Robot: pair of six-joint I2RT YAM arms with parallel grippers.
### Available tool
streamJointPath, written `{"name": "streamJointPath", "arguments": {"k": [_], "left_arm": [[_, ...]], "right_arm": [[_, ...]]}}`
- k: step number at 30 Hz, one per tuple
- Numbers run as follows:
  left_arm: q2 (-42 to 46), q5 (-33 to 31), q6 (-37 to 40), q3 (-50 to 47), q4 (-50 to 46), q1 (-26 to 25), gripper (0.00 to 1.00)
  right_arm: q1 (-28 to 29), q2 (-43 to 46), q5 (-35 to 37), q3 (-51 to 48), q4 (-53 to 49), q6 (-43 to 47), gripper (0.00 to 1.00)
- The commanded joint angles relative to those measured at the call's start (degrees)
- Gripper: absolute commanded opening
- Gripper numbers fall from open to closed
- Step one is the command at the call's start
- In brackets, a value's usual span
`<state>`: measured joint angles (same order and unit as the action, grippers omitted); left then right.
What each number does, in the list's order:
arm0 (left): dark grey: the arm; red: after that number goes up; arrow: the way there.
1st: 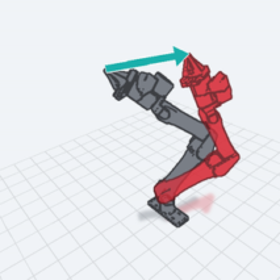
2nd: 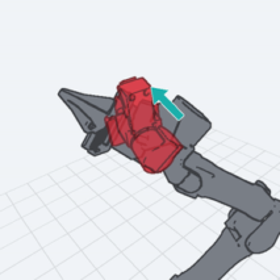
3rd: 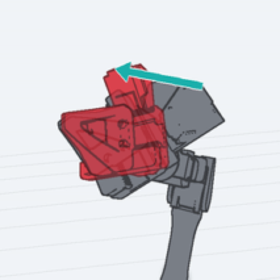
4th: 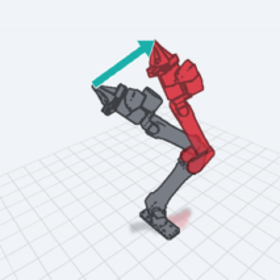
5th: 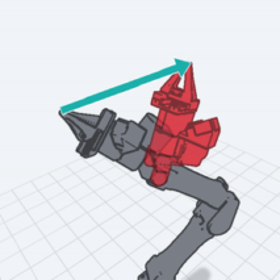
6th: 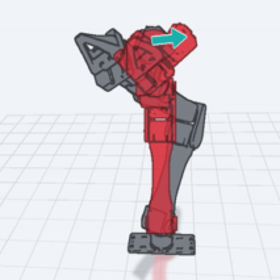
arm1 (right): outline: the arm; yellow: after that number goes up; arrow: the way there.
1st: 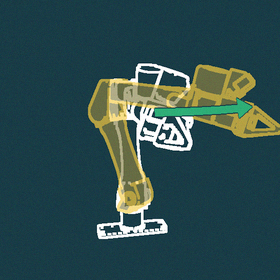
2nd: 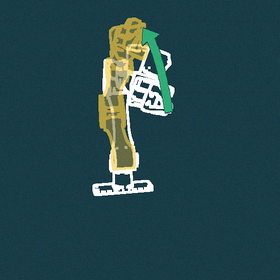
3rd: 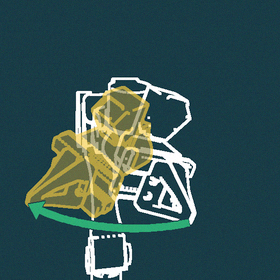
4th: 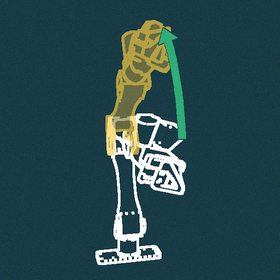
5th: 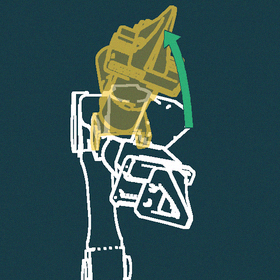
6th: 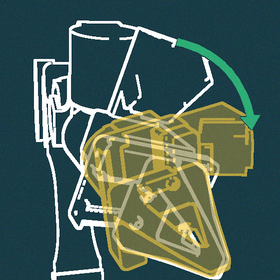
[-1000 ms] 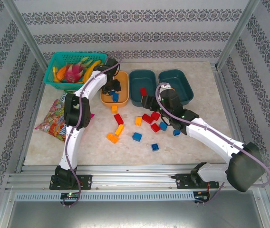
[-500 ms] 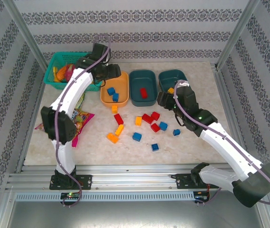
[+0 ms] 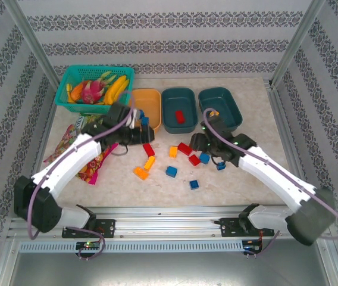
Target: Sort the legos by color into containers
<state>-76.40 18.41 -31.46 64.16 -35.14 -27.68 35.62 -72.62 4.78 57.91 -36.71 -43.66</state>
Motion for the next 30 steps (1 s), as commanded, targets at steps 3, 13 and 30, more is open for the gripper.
{"name": "streamJointPath", "arguments": {"k": [3, 13, 30], "left_arm": [[8.54, 1.05, -4.71, -12.24, 6.64, -5.59, 0.76], [15.78, 0.65, -7.98, -20.72, 10.91, -7.74, 0.79], [15.42, -0.62, -7.80, -18.63, 10.00, -7.83, 0.79]], "right_arm": [[1.79, -10.65, -9.02, -3.13, 0.48, 1.07, 0.64], [-1.10, -23.79, -7.27, -2.69, 3.60, 10.16, 0.68], [-4.94, -30.73, -8.59, 5.41, 1.80, 21.95, 0.63]]}}
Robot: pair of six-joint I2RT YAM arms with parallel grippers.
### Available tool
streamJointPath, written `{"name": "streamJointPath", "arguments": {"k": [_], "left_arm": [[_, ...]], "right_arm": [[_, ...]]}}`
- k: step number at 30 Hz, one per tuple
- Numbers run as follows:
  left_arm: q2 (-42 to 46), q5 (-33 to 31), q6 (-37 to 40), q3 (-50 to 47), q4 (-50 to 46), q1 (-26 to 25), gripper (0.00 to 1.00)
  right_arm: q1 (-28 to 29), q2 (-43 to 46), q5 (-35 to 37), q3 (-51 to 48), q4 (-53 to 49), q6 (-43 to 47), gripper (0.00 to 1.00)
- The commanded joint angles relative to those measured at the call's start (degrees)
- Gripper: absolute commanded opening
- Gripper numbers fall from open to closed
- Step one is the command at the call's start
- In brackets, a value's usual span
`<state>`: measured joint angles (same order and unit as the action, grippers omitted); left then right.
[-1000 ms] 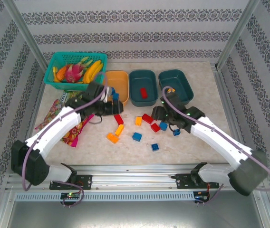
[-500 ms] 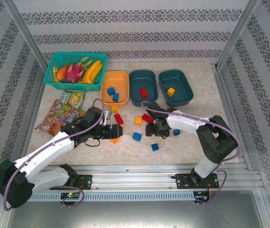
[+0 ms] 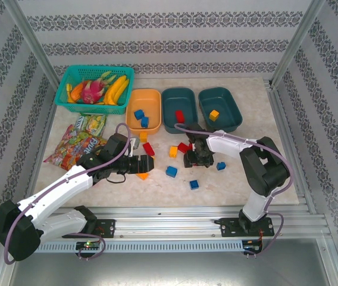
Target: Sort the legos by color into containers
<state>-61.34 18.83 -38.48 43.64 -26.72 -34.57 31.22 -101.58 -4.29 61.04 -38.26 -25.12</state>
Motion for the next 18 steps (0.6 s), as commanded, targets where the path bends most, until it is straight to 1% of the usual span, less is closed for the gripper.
{"name": "streamJointPath", "arguments": {"k": [1, 9, 11, 13, 18], "left_arm": [[0.30, -1.01, -0.74, 1.96, 1.58, -0.95, 0.79], [-0.59, -0.74, -1.14, 1.96, 2.73, -1.03, 0.79], [-1.03, -0.70, -0.94, 2.28, 2.73, -1.03, 0.79], [-1.28, -0.68, -0.74, 2.50, 2.73, -1.06, 0.79], [-1.61, -0.52, -0.68, 2.56, 3.07, -1.04, 0.79]], "right_arm": [[-0.54, -2.03, 0.76, 2.42, 3.13, 3.63, 0.62], [1.32, -3.84, 3.76, 4.58, 2.35, 6.92, 0.61], [1.94, -4.23, 4.82, 5.85, 1.81, 7.50, 0.58], [2.42, -4.63, 5.66, 6.87, 1.20, 7.58, 0.56], [3.16, -5.18, 5.88, 7.96, 0.47, 7.72, 0.48]]}}
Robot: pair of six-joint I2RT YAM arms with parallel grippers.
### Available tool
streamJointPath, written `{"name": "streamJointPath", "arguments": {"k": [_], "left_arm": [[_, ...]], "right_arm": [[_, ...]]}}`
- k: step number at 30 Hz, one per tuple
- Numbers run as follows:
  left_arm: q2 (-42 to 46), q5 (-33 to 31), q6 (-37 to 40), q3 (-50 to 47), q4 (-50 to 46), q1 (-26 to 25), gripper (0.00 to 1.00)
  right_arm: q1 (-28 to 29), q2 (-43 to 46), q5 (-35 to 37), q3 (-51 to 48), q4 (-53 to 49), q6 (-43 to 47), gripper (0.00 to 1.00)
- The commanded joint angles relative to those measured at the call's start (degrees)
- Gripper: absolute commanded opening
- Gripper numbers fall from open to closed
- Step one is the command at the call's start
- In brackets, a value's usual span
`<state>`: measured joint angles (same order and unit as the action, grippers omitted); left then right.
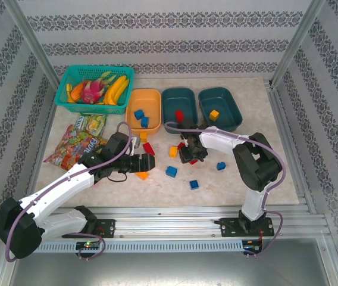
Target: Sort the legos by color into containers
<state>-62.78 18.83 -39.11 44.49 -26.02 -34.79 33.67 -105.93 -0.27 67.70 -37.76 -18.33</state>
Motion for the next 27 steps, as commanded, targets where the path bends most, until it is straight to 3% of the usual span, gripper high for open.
{"name": "streamJointPath", "arguments": {"k": [1, 5, 10, 21, 27], "left_arm": [[-0.23, -0.47, -0.04, 1.74, 2.38, -0.81, 0.79], [-0.24, -0.41, 0.02, 1.97, 2.38, -0.81, 0.79], [-0.58, -0.44, 0.36, 2.41, 2.05, -0.81, 0.79], [-2.73, -1.05, 0.14, 8.91, 1.40, -0.79, 0.79], [-10.32, -1.33, -0.70, 19.22, -0.14, 2.89, 0.81]], "right_arm": [[0.91, -0.82, 1.90, 1.38, -0.20, 0.97, 0.45], [1.42, -0.38, 1.91, 1.56, -0.69, 0.80, 0.35], [2.57, 1.44, 1.68, 1.23, -1.42, -0.07, 0.29], [2.03, 15.17, 3.02, 4.87, -7.12, -5.22, 0.28], [-2.76, 8.65, -0.23, 16.63, -5.59, -5.95, 0.28]]}}
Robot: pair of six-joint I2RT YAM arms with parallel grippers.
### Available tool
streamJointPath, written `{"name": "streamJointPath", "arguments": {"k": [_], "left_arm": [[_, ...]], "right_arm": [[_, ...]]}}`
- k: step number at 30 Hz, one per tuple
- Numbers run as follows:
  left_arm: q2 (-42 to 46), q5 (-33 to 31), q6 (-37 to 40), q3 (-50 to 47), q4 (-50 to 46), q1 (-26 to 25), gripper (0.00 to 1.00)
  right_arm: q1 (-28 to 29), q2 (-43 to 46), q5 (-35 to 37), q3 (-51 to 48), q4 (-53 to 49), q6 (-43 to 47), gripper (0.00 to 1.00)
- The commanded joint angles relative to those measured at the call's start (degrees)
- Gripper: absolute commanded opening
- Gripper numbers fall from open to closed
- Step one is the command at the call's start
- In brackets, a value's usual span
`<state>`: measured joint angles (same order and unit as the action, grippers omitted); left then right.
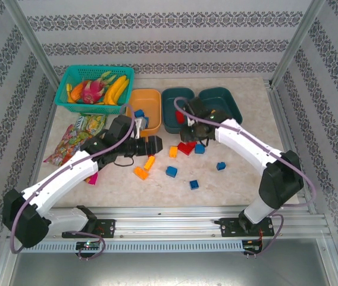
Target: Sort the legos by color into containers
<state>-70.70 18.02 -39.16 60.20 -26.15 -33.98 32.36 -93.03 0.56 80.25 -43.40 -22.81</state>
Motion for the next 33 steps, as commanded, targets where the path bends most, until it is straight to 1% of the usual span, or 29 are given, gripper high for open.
{"name": "streamJointPath", "arguments": {"k": [1, 5, 8, 12, 17, 20, 23, 26, 28, 33], "left_arm": [[-3.77, -0.16, -0.89, 4.72, 0.38, 3.17, 0.81], [-9.15, 0.89, -1.94, 8.95, 1.24, 7.79, 0.81], [-13.28, 1.11, -3.04, 12.08, -0.13, 10.98, 0.80], [-16.18, 1.16, -3.51, 14.41, -0.71, 13.46, 0.80], [-17.28, 0.56, -3.38, 15.04, -3.35, 13.83, 0.79], [-16.22, 0.26, -3.49, 13.06, -3.62, 13.85, 0.78], [-14.84, -0.76, -3.09, 11.04, -4.89, 13.85, 0.79], [-13.18, -1.46, -2.40, 9.66, -6.41, 13.82, 0.78], [-12.15, -2.07, -1.90, 9.08, -7.60, 13.85, 0.78], [-8.61, -3.55, -1.09, 7.85, -10.59, 13.83, 0.78]], "right_arm": [[-1.91, -6.79, -1.86, 6.93, 0.23, -1.38, 0.28], [-2.85, -18.03, -4.30, 18.88, 0.00, -1.19, 0.28], [-3.97, -26.12, -6.34, 25.95, -0.90, -2.43, 0.28], [-5.43, -34.01, -8.36, 31.71, -1.51, -3.74, 0.29], [-6.84, -39.75, -11.45, 35.36, -2.22, -5.59, 0.34], [-7.05, -40.90, -12.81, 36.70, -2.65, -5.76, 0.39], [-7.09, -40.37, -13.11, 37.22, -3.21, -5.76, 0.51], [-7.05, -38.37, -12.91, 37.26, -3.54, -5.75, 0.58], [-7.13, -36.21, -12.69, 37.35, -3.62, -5.76, 0.60], [-7.31, -28.27, -10.79, 37.46, -3.70, -5.46, 0.58]]}}
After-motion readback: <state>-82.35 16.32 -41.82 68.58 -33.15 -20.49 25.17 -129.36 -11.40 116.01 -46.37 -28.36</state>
